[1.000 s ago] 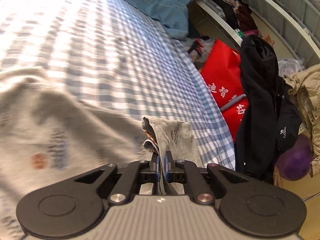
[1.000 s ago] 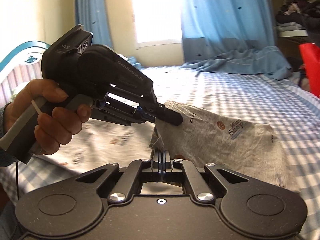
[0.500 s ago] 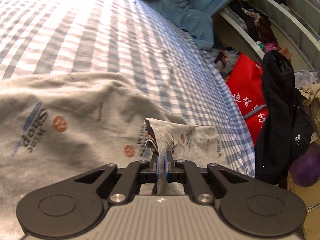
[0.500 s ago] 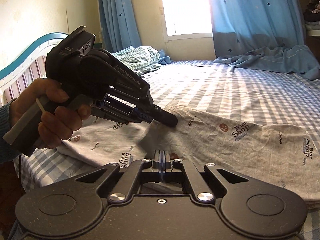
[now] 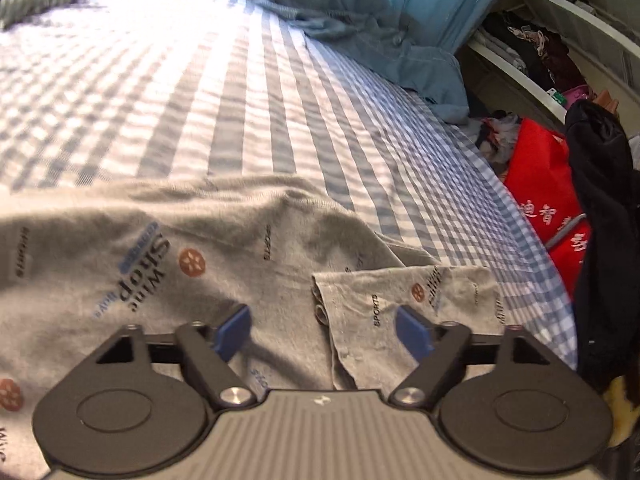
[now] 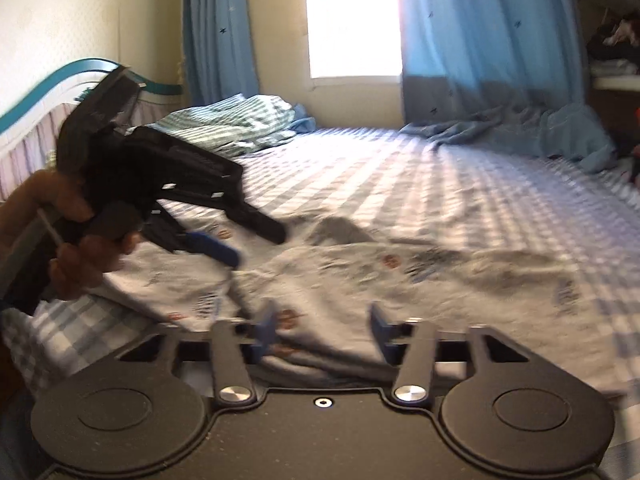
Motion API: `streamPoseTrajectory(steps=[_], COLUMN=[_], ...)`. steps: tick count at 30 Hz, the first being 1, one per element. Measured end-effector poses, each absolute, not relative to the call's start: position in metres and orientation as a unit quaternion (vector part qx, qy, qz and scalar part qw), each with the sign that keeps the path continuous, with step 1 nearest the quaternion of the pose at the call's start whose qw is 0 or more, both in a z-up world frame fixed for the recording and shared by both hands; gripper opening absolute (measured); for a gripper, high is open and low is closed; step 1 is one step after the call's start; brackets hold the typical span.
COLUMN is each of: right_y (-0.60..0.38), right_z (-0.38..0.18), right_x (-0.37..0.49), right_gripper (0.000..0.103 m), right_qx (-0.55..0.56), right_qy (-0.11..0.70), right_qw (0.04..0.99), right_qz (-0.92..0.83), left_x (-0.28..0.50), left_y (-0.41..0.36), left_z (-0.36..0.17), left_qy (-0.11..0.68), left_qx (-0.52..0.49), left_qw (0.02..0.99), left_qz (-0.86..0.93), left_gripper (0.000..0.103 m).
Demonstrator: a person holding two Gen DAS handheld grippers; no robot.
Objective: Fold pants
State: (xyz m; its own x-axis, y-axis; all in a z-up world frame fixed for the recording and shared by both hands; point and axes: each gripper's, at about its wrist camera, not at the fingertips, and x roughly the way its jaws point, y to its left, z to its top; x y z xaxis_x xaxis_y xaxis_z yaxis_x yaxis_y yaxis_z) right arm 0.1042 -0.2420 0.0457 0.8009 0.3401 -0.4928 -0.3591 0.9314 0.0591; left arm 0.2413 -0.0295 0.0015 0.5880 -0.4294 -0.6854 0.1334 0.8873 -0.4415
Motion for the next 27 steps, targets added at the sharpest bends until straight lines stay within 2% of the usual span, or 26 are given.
streamPoseTrajectory(steps=[3,8,17,22,27], right_y=[-0.264,-0.301,-0.329,-0.335,-0.340], right_z=[0.051,0.046,0.018,-0.008,-0.001], right_x=[0.108,0.139,0.226,0.243,0.231], right_gripper=[0.091,0.101,0.102,0.102,0.102], right_qx=[-0.056,-0.109,-0.197,-0.255,-0.248], right_qy=[0.235,0.220,0.215,0.255,0.238], right_qw=[0.961,0.967,0.956,0.931,0.936], right_qz=[0.137,0.069,-0.026,-0.060,-0.079], left_x=[0.234,0.232,0.230,0.229,0.224], left_y=[-0.049,-0.088,-0.112,-0.113,-0.113], left_z=[0.004,-0.002,-0.018,-0.021,-0.018], left_qy=[0.404,0.399,0.403,0.397,0.402], left_qx=[-0.126,-0.077,-0.034,-0.020,-0.017], left_qw=[0.897,0.910,0.914,0.916,0.914], left_qz=[-0.126,-0.081,-0.045,-0.046,-0.046], left_gripper=[0.097,0.100,0.103,0.103,0.103])
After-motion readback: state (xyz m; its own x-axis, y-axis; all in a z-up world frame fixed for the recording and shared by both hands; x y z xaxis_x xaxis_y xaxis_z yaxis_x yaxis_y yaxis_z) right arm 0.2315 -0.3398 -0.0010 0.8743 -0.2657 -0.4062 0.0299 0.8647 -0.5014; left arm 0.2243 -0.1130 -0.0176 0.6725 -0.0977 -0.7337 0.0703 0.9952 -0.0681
